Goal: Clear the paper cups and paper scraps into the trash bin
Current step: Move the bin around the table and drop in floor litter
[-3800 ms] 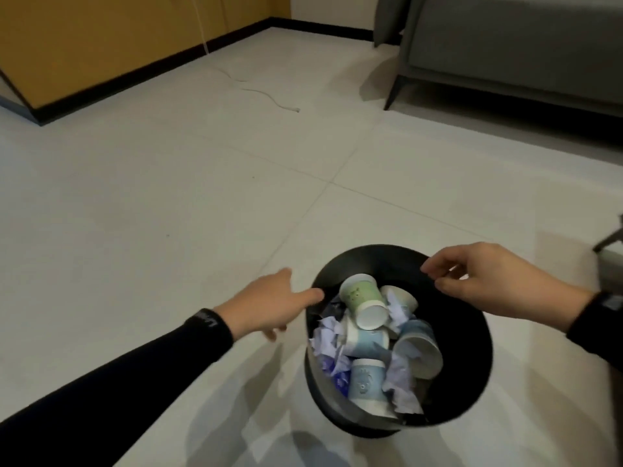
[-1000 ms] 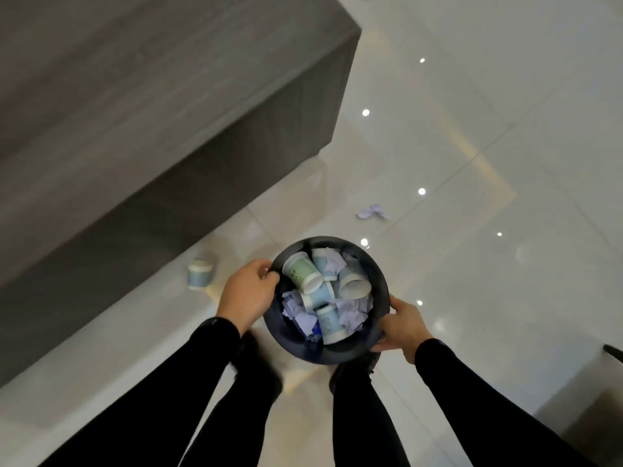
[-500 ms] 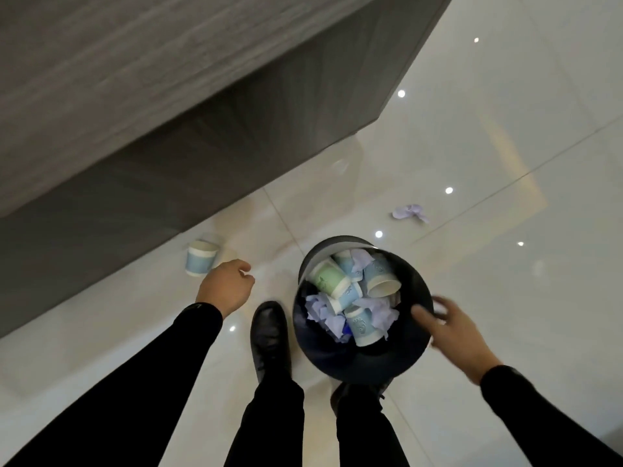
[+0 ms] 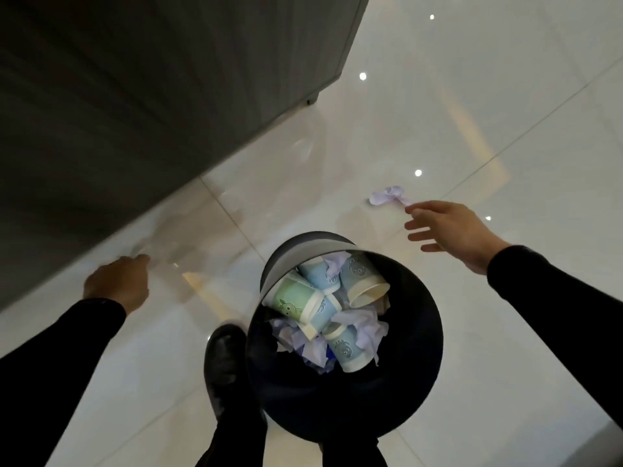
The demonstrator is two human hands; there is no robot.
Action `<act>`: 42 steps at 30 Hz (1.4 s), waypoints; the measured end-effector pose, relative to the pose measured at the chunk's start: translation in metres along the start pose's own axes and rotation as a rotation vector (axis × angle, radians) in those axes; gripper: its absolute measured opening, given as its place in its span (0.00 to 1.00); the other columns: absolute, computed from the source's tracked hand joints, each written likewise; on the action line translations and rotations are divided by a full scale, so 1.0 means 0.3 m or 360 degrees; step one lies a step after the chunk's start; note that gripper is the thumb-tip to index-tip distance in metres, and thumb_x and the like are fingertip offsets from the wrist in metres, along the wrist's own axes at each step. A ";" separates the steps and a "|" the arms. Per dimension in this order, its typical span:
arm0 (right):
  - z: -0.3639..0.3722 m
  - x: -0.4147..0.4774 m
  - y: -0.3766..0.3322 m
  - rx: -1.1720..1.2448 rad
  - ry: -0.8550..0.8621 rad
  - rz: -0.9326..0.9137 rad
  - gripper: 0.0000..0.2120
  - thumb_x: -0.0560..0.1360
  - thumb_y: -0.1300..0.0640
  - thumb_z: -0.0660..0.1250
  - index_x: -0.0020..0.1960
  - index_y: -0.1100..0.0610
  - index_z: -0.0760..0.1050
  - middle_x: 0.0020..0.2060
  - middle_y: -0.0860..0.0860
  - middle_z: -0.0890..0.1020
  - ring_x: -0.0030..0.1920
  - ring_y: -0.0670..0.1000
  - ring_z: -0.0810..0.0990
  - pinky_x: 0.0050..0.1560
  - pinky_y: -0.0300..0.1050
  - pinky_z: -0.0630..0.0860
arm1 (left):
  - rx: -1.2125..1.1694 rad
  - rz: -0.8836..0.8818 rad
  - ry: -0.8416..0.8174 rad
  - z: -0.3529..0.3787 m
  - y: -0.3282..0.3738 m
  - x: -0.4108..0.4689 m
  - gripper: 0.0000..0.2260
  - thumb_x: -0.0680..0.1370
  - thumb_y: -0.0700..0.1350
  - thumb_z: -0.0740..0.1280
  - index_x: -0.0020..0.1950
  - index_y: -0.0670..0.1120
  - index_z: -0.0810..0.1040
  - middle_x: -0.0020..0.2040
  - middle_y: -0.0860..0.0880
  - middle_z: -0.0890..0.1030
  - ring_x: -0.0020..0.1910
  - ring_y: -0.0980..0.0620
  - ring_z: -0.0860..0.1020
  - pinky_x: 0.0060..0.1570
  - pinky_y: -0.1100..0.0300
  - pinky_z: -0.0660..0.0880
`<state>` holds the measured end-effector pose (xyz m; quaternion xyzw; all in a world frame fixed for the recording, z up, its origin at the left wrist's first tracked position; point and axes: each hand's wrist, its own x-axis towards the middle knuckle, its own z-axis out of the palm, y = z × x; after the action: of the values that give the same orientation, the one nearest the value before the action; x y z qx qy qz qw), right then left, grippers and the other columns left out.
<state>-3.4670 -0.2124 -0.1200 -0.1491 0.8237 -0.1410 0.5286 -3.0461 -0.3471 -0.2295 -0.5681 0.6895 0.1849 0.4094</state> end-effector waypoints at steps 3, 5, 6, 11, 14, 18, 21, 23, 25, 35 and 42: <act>-0.013 -0.031 0.033 -0.0016 -0.0008 0.0045 0.11 0.78 0.57 0.58 0.57 0.54 0.76 0.52 0.55 0.81 0.50 0.55 0.81 0.55 0.50 0.76 | -0.0053 0.0016 0.0100 0.009 -0.011 -0.047 0.12 0.76 0.41 0.60 0.58 0.44 0.76 0.57 0.38 0.78 0.53 0.37 0.77 0.49 0.51 0.72; -0.016 -0.069 0.028 0.0031 -0.0029 0.0076 0.10 0.78 0.59 0.59 0.56 0.54 0.76 0.52 0.55 0.82 0.49 0.55 0.81 0.55 0.50 0.76 | -0.0114 0.0074 0.0104 -0.021 -0.015 -0.100 0.13 0.75 0.40 0.61 0.58 0.43 0.76 0.58 0.37 0.78 0.54 0.36 0.76 0.53 0.50 0.72; -0.011 -0.095 0.020 0.0053 -0.0049 0.0090 0.10 0.78 0.60 0.59 0.55 0.53 0.76 0.52 0.55 0.82 0.49 0.55 0.81 0.55 0.50 0.76 | -0.0166 0.0071 0.0087 -0.034 -0.026 -0.133 0.14 0.75 0.38 0.62 0.60 0.43 0.76 0.60 0.37 0.77 0.56 0.36 0.76 0.55 0.49 0.72; 0.042 -0.174 -0.038 0.0044 -0.0185 -0.0001 0.09 0.78 0.59 0.59 0.53 0.53 0.77 0.49 0.53 0.82 0.43 0.48 0.81 0.48 0.44 0.76 | -0.0435 -0.0156 0.0085 -0.011 -0.115 -0.255 0.18 0.73 0.37 0.65 0.64 0.43 0.75 0.62 0.36 0.75 0.59 0.36 0.75 0.58 0.48 0.71; 0.095 -0.164 -0.078 0.0185 -0.0165 -0.0159 0.08 0.77 0.59 0.62 0.50 0.50 0.79 0.47 0.52 0.84 0.43 0.47 0.81 0.45 0.40 0.76 | -0.0528 -0.0229 -0.0117 0.044 -0.126 -0.249 0.24 0.74 0.44 0.67 0.70 0.51 0.68 0.73 0.38 0.61 0.65 0.39 0.71 0.64 0.50 0.67; 0.153 -0.127 -0.129 0.0218 -0.0161 -0.0376 0.09 0.76 0.57 0.63 0.45 0.47 0.80 0.43 0.47 0.85 0.44 0.47 0.83 0.51 0.43 0.77 | -0.0734 -0.0054 -0.0073 0.109 -0.082 -0.155 0.24 0.72 0.49 0.70 0.68 0.55 0.70 0.77 0.42 0.50 0.66 0.43 0.72 0.68 0.52 0.65; 0.170 -0.109 -0.153 0.0134 -0.0259 -0.0385 0.09 0.76 0.56 0.63 0.46 0.46 0.81 0.45 0.48 0.85 0.46 0.48 0.83 0.50 0.42 0.77 | -0.0653 -0.0144 -0.0185 0.136 -0.036 -0.087 0.26 0.74 0.50 0.68 0.70 0.52 0.66 0.78 0.42 0.45 0.71 0.42 0.65 0.68 0.52 0.63; 0.166 -0.108 -0.158 0.0099 -0.0288 -0.0383 0.09 0.76 0.55 0.63 0.47 0.46 0.81 0.46 0.49 0.85 0.46 0.48 0.83 0.50 0.42 0.77 | -0.0474 -0.0184 -0.0200 0.147 -0.019 -0.080 0.26 0.75 0.47 0.65 0.71 0.44 0.63 0.77 0.39 0.45 0.71 0.39 0.64 0.66 0.52 0.64; 0.158 -0.118 -0.159 0.0084 -0.0297 -0.0368 0.08 0.77 0.54 0.62 0.47 0.47 0.81 0.47 0.49 0.85 0.46 0.48 0.83 0.50 0.41 0.77 | -0.0434 -0.0220 -0.0100 0.125 -0.011 -0.113 0.23 0.75 0.41 0.65 0.67 0.35 0.64 0.76 0.39 0.51 0.66 0.35 0.69 0.63 0.49 0.67; -0.029 -0.209 -0.122 0.0178 0.0153 -0.0042 0.12 0.77 0.62 0.59 0.57 0.64 0.77 0.49 0.59 0.81 0.44 0.53 0.78 0.32 0.28 0.73 | -0.1358 0.1060 0.1007 -0.458 0.249 -0.722 0.18 0.73 0.48 0.61 0.63 0.48 0.72 0.62 0.53 0.73 0.48 0.61 0.75 0.52 0.69 0.72; -0.118 -0.127 -0.092 0.0118 0.0106 0.0061 0.15 0.74 0.68 0.59 0.59 0.65 0.77 0.48 0.59 0.81 0.38 0.52 0.78 0.32 0.31 0.73 | -0.0795 0.1567 0.0463 -0.509 0.485 -0.745 0.10 0.69 0.49 0.64 0.38 0.48 0.84 0.52 0.51 0.84 0.48 0.52 0.82 0.43 0.60 0.79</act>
<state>-3.4816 -0.2200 -0.0636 -0.1088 0.8378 -0.1663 0.5085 -3.2319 -0.2743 0.0043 -0.2790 0.8574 0.4314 0.0291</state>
